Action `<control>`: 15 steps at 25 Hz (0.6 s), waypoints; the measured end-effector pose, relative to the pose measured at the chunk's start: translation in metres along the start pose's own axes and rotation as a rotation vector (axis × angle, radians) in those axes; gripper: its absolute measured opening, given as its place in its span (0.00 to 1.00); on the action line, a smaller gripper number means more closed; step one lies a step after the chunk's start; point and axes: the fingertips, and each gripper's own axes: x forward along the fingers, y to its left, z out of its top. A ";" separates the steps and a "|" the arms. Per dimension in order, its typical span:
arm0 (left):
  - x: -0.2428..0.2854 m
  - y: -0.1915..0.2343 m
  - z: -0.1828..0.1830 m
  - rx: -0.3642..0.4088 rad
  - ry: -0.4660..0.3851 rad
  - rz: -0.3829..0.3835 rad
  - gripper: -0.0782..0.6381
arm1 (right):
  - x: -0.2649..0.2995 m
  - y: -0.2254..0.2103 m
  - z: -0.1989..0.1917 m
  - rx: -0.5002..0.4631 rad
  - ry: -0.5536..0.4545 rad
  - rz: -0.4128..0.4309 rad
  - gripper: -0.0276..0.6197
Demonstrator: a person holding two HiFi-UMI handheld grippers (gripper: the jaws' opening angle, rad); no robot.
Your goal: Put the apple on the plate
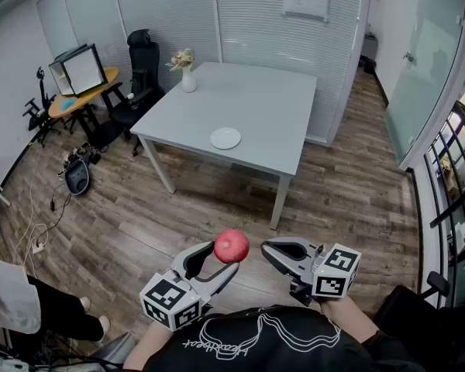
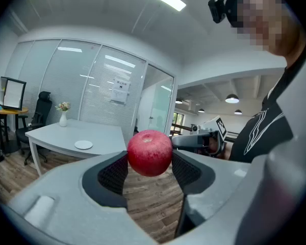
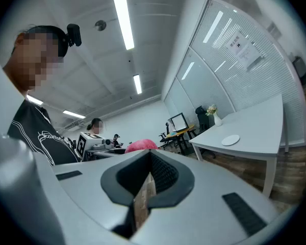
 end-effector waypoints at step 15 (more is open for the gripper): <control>0.015 -0.004 0.012 0.027 -0.001 0.006 0.49 | -0.008 -0.013 0.012 -0.006 0.001 -0.013 0.06</control>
